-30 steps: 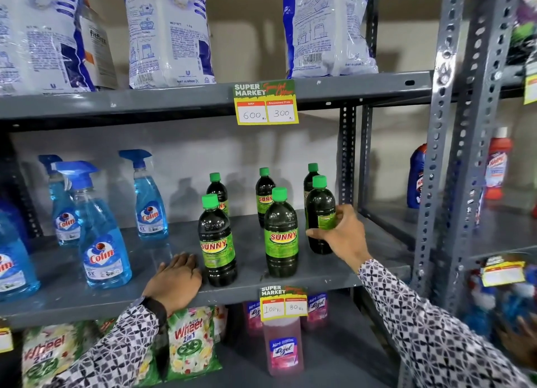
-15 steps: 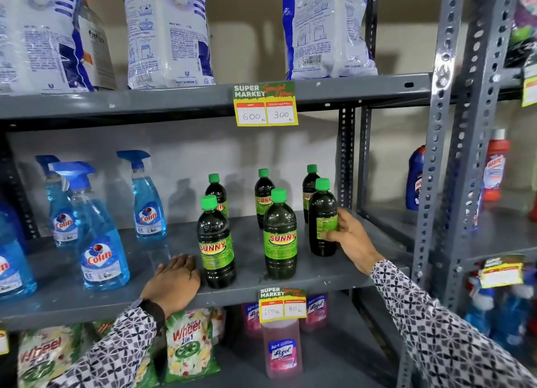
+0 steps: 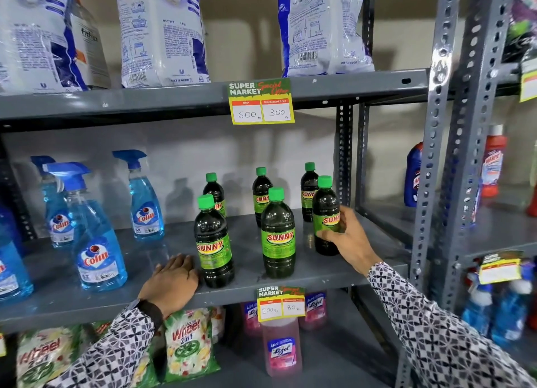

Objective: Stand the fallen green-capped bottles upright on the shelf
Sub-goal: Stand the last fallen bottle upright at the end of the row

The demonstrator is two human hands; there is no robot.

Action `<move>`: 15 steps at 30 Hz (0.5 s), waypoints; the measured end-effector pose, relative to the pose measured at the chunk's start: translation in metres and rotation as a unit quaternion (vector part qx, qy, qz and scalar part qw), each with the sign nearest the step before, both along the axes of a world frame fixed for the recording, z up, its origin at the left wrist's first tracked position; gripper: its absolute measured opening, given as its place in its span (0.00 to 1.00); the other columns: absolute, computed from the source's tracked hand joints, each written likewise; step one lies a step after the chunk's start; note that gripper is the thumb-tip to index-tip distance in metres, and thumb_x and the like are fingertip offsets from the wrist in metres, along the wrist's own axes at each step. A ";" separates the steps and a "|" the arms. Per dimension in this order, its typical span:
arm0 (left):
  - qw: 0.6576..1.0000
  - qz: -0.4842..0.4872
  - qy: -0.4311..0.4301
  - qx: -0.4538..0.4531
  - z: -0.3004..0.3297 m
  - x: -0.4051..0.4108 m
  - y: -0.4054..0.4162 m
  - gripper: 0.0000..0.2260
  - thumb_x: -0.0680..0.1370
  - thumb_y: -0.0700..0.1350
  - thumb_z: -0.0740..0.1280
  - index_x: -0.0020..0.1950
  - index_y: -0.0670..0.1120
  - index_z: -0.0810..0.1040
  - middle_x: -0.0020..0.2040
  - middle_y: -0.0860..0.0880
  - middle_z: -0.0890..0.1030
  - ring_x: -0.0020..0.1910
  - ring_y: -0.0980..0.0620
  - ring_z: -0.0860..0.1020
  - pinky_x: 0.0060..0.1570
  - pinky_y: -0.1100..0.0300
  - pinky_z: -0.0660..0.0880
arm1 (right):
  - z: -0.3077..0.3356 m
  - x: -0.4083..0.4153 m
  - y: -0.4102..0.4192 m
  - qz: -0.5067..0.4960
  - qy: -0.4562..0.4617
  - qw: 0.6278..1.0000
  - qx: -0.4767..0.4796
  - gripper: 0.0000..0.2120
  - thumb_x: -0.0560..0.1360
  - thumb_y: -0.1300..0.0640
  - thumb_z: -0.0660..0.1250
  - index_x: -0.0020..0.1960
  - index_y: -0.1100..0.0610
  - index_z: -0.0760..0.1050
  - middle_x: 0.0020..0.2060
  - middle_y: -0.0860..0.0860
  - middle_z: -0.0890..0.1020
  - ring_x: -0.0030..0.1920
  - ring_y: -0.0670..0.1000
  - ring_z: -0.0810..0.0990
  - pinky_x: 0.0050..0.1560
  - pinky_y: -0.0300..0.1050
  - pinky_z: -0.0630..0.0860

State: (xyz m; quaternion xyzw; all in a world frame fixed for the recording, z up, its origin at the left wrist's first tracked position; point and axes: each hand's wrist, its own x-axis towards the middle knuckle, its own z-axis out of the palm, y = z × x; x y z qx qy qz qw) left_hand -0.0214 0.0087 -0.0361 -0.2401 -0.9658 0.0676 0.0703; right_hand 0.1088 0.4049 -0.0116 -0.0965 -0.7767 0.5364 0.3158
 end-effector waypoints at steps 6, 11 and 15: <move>1.000 0.004 -0.008 0.014 -0.002 -0.002 0.000 0.26 0.87 0.50 0.46 0.85 0.44 0.53 0.86 0.40 0.55 0.85 0.40 0.53 0.82 0.37 0.54 | 0.002 0.003 -0.003 -0.017 0.005 1.000 0.010 0.43 0.61 0.52 0.88 0.68 0.46 0.66 0.62 0.48 0.82 0.62 0.49 0.82 0.66 0.50 0.78; 1.000 0.005 -0.010 0.018 -0.002 -0.004 -0.002 0.26 0.86 0.51 0.46 0.85 0.44 0.54 0.86 0.41 0.55 0.85 0.41 0.53 0.82 0.37 0.54 | 0.001 0.005 0.002 -0.003 -0.012 1.000 0.012 0.40 0.63 0.54 0.88 0.68 0.46 0.70 0.60 0.47 0.84 0.62 0.50 0.84 0.69 0.57 0.79; 1.000 0.001 -0.008 0.013 -0.004 -0.006 -0.001 0.25 0.86 0.49 0.48 0.84 0.44 0.56 0.85 0.40 0.56 0.85 0.40 0.54 0.81 0.36 0.56 | -0.001 0.025 0.001 -0.001 -0.030 0.999 0.019 0.33 0.64 0.57 0.86 0.65 0.50 0.75 0.56 0.47 0.87 0.56 0.48 0.86 0.64 0.55 0.82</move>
